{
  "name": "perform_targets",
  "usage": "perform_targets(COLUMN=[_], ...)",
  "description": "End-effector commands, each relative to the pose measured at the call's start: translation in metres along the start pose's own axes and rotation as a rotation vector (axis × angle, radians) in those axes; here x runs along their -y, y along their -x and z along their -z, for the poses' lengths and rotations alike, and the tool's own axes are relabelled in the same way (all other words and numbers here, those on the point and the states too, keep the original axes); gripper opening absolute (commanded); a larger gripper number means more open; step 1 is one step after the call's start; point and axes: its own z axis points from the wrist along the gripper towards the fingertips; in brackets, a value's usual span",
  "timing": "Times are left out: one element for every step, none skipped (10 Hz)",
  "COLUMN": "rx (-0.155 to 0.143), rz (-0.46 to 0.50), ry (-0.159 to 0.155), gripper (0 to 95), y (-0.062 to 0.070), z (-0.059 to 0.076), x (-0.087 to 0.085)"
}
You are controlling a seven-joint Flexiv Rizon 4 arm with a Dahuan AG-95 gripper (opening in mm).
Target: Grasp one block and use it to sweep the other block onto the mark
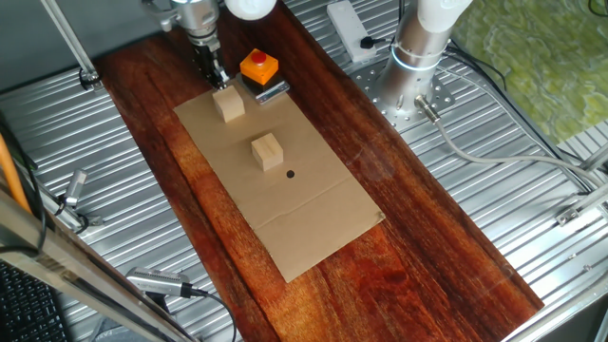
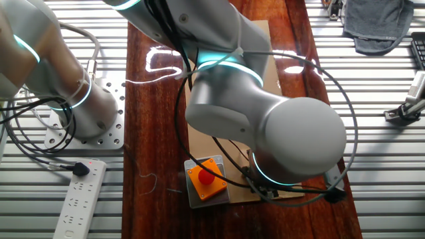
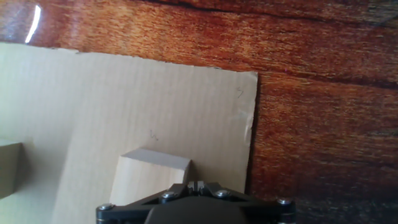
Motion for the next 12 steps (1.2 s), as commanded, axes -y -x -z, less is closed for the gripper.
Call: perform_targets(rx=[-0.001, -0.001, -0.001, -0.004, -0.005, -0.005, -0.006, -0.011, -0.015, -0.017, -0.018, -0.013], rz=[-0.018, -0.022, -0.025, -0.036, -0.042, -0.045, -0.050, -0.058, -0.067, -0.075, -0.083, -0.083], ry=[0.001, 0.000, 0.001, 0.001, 0.000, 0.001, 0.002, 0.002, 0.002, 0.002, 0.000, 0.001], gripper=[0.0, 0.0, 0.0, 0.0, 0.0, 0.0, 0.0, 0.0, 0.0, 0.0, 0.0, 0.0], y=[0.000, 0.000, 0.001, 0.004, 0.005, 0.007, 0.008, 0.011, 0.014, 0.016, 0.020, 0.023], z=[-0.001, -0.002, -0.002, 0.000, 0.000, 0.000, 0.001, 0.003, 0.005, 0.006, 0.007, 0.005], x=[-0.007, -0.011, -0.013, -0.021, -0.027, -0.032, -0.037, -0.045, -0.053, -0.059, -0.068, -0.072])
